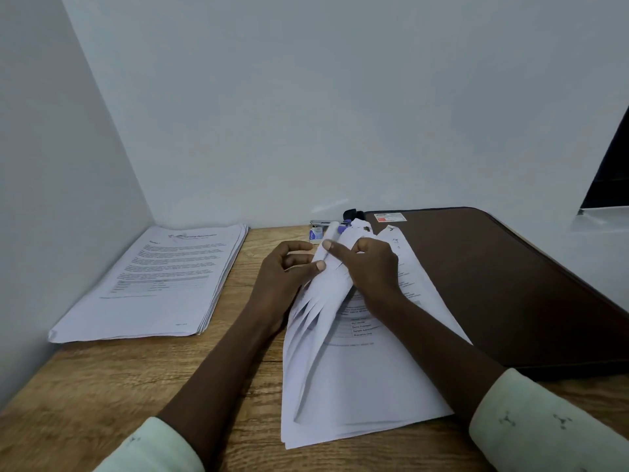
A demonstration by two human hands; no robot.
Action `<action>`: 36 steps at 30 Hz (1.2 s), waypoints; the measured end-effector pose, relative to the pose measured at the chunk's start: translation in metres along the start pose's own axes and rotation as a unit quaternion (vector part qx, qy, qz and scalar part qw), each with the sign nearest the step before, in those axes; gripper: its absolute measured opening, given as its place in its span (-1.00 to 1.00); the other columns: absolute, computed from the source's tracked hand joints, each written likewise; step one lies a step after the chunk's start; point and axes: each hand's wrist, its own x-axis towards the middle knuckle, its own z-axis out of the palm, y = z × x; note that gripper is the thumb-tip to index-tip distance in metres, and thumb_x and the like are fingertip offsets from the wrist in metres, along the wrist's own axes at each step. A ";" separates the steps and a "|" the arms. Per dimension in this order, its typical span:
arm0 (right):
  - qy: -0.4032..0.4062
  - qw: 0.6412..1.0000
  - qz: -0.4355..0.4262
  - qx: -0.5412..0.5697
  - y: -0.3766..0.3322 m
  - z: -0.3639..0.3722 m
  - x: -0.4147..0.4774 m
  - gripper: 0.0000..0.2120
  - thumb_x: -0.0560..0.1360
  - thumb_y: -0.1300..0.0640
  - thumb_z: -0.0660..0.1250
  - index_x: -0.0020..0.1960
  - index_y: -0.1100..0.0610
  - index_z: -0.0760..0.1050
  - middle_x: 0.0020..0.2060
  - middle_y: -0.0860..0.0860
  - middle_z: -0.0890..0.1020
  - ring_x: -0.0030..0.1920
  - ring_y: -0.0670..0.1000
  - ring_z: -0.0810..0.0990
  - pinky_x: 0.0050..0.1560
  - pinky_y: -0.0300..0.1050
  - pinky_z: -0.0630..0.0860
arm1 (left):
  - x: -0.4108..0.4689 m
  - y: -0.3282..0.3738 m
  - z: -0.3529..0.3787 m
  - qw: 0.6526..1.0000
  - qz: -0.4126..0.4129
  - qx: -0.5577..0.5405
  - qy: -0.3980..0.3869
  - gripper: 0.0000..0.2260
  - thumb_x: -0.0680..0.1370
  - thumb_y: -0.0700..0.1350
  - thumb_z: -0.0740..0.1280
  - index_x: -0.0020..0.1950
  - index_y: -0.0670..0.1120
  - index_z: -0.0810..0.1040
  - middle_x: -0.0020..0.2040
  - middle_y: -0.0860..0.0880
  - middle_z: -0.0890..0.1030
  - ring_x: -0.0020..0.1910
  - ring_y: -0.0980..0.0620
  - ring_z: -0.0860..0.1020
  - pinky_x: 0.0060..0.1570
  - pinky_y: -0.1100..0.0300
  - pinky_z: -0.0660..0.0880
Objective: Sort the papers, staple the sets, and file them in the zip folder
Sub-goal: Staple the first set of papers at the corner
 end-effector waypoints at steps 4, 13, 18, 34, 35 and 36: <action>0.015 0.999 0.019 0.027 0.002 0.002 0.001 -0.54 0.46 -0.10 0.46 -0.37 0.17 0.34 -0.39 0.02 0.51 -0.33 -0.01 0.44 -0.38 -0.21 0.31 | 0.003 0.000 -0.004 0.997 -0.039 -0.050 0.051 -0.72 0.57 -0.25 0.36 0.26 -0.07 0.49 -0.06 -0.13 0.70 -0.24 -0.01 0.65 -0.30 0.13 0.55; 0.056 0.997 -0.046 0.016 0.000 0.000 -0.002 -0.68 0.40 0.24 0.41 -0.33 0.10 0.26 -0.43 -0.08 0.39 -0.40 -0.10 0.35 -0.41 -0.42 0.30 | 0.005 0.000 -0.010 0.990 -0.096 -0.095 0.033 -0.62 0.57 -0.40 0.27 0.37 -0.19 0.47 0.12 -0.21 0.68 0.03 -0.25 0.68 0.10 -0.25 0.58; 0.057 0.996 -0.062 0.004 0.002 0.000 -0.001 -0.74 0.41 0.23 0.41 -0.26 0.14 0.30 -0.40 -0.07 0.42 -0.39 -0.12 0.37 -0.39 -0.45 0.30 | 0.005 0.000 -0.011 0.990 -0.100 -0.100 0.014 -0.68 0.60 -0.37 0.25 0.35 -0.23 0.50 0.12 -0.20 0.68 0.07 -0.24 0.67 0.15 -0.23 0.56; 0.059 0.994 -0.081 0.046 -0.024 -0.041 0.014 -0.37 0.42 -0.06 0.50 0.40 0.05 0.36 0.31 -0.01 0.51 0.32 -0.07 0.44 0.29 -0.21 0.36 | 0.001 0.022 -0.020 0.989 -0.080 -0.104 -0.069 -0.68 0.58 -0.40 0.25 0.33 -0.32 0.48 0.17 -0.28 0.64 0.09 -0.26 0.65 -0.02 -0.05 0.64; 0.058 0.995 -0.081 0.018 -0.028 -0.054 0.018 -0.21 0.36 -0.11 0.54 0.47 0.06 0.27 0.40 -0.01 0.42 0.39 -0.07 0.37 0.38 -0.15 0.31 | 0.001 0.030 -0.022 0.990 -0.048 -0.112 -0.071 -0.68 0.58 -0.38 0.24 0.34 -0.32 0.48 0.20 -0.28 0.62 0.12 -0.26 0.64 0.03 -0.05 0.63; 0.031 0.997 -0.066 0.021 -0.034 -0.065 0.021 -0.10 0.33 -0.13 0.56 0.52 0.06 0.19 0.46 -0.02 0.35 0.43 -0.06 0.31 0.43 -0.08 0.28 | 0.002 0.039 -0.026 0.990 -0.013 -0.122 -0.072 -0.67 0.58 -0.37 0.24 0.36 -0.31 0.47 0.23 -0.28 0.61 0.16 -0.26 0.62 0.10 -0.07 0.61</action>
